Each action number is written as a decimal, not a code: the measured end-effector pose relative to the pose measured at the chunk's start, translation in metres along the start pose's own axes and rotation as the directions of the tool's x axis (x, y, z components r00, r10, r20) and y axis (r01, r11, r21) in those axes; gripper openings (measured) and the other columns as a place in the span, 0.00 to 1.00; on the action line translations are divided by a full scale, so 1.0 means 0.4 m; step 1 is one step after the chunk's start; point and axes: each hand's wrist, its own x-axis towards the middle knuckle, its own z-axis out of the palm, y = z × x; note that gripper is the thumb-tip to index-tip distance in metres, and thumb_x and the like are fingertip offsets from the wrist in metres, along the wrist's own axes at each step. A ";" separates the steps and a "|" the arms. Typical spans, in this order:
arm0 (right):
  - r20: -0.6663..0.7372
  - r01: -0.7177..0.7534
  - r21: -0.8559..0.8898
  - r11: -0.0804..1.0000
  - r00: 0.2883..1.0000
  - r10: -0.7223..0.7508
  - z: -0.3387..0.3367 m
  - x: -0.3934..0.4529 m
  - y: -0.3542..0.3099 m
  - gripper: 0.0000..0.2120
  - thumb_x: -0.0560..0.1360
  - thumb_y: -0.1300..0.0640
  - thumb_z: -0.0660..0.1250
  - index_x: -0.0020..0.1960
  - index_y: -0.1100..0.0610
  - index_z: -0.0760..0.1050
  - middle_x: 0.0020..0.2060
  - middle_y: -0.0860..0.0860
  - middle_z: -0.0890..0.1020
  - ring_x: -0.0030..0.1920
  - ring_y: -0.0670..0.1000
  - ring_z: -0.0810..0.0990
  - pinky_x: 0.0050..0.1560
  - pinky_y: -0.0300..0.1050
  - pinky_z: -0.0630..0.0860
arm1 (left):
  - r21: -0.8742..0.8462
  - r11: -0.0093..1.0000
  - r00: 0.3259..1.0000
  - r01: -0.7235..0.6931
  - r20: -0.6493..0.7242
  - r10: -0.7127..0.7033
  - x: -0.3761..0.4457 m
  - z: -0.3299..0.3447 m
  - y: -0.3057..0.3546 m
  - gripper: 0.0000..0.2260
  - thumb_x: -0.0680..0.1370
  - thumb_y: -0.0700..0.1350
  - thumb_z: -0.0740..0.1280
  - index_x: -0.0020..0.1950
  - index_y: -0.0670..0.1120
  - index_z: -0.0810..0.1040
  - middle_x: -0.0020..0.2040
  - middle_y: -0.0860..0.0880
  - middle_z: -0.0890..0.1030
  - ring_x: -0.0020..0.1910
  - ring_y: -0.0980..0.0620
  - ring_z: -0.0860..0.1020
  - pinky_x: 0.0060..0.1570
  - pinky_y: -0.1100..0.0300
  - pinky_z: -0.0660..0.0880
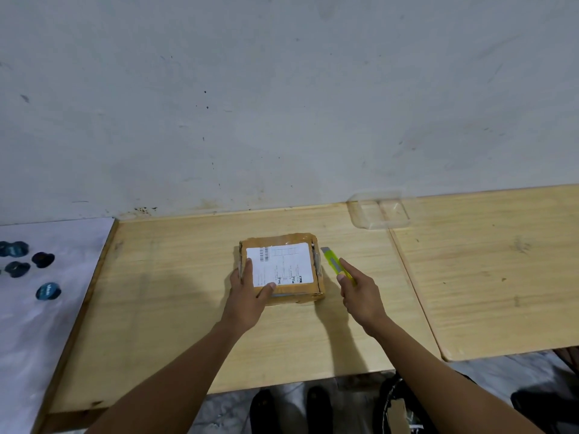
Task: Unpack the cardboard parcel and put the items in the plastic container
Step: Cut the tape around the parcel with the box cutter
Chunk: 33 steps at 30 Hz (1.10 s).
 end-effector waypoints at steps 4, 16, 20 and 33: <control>-0.057 0.014 -0.068 0.998 0.998 -0.018 0.014 -0.001 -0.015 0.17 0.81 0.53 0.62 0.69 0.48 0.73 0.31 0.42 0.76 0.32 0.47 0.73 0.38 0.45 0.71 | 0.008 1.000 1.000 -0.002 -0.010 0.002 0.000 0.001 0.000 0.37 0.78 0.59 0.62 0.79 0.51 0.45 0.78 0.43 0.50 0.76 0.46 0.54 0.70 0.50 0.64; -0.152 0.029 -0.312 0.950 0.985 -0.080 0.026 0.005 -0.067 0.17 0.80 0.50 0.60 0.69 0.45 0.74 0.43 0.50 0.85 0.46 0.54 0.81 0.43 0.45 0.72 | -0.007 1.000 1.000 0.000 -0.007 0.000 -0.008 -0.003 0.010 0.37 0.79 0.59 0.62 0.79 0.51 0.45 0.78 0.43 0.50 0.76 0.44 0.56 0.69 0.49 0.64; -0.107 0.052 -0.426 0.903 0.988 -0.108 0.045 0.003 -0.090 0.18 0.80 0.49 0.58 0.69 0.43 0.72 0.45 0.52 0.85 0.48 0.57 0.80 0.44 0.46 0.73 | -0.009 1.000 1.000 -0.007 -0.009 0.007 -0.007 -0.002 0.005 0.37 0.78 0.59 0.62 0.79 0.51 0.45 0.77 0.43 0.50 0.75 0.44 0.56 0.69 0.48 0.65; -0.024 0.054 -0.706 0.706 0.995 -0.100 0.084 -0.007 -0.143 0.16 0.80 0.55 0.53 0.65 0.48 0.71 0.45 0.56 0.81 0.43 0.60 0.75 0.39 0.48 0.69 | -0.016 1.000 1.000 0.004 -0.011 -0.004 -0.006 0.000 0.010 0.37 0.78 0.60 0.62 0.79 0.51 0.45 0.77 0.42 0.51 0.74 0.42 0.60 0.68 0.48 0.66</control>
